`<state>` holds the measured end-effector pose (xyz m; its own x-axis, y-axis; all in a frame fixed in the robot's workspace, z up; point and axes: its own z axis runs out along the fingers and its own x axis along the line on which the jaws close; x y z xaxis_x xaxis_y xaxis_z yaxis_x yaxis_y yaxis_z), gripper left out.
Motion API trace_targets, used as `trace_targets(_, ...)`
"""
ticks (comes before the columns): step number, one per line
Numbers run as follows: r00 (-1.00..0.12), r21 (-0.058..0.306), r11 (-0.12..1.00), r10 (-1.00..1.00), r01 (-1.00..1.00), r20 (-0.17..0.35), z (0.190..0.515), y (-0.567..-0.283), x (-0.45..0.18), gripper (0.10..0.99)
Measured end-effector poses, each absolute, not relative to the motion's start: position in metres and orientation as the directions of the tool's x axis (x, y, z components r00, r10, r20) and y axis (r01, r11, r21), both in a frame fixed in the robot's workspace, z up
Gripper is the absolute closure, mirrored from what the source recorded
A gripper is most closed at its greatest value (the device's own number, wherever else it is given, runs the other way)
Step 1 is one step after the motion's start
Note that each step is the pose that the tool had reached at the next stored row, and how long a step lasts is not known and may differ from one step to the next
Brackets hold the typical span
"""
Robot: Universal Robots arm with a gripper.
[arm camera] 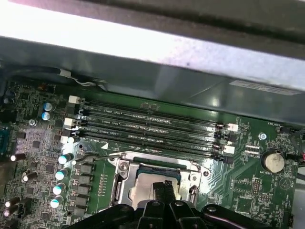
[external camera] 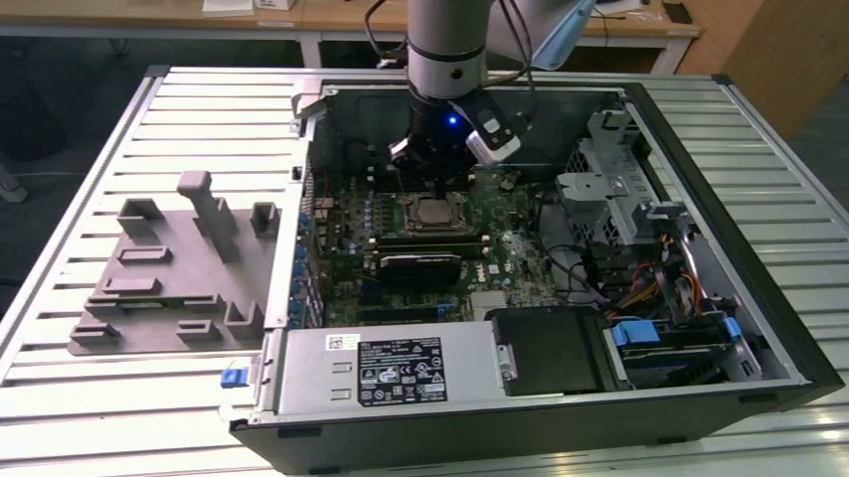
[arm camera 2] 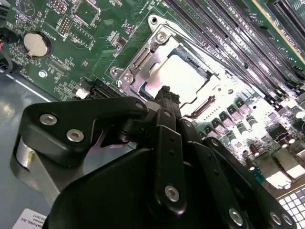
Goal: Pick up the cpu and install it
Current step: 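Close the cpu cover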
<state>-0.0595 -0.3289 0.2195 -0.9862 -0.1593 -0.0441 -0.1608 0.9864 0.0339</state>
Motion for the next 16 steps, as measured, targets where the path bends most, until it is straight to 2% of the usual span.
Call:
trace_targets(10, -0.988, 0.029, 0.989, -0.145, -0.146, -0.044, 0.2262, -0.3288, -0.0595, 0.98)
trace_targets(16, -0.998, 0.025, 0.998, -0.049, -0.05, -0.043, 0.2256, -0.3288, -0.0595, 0.98)
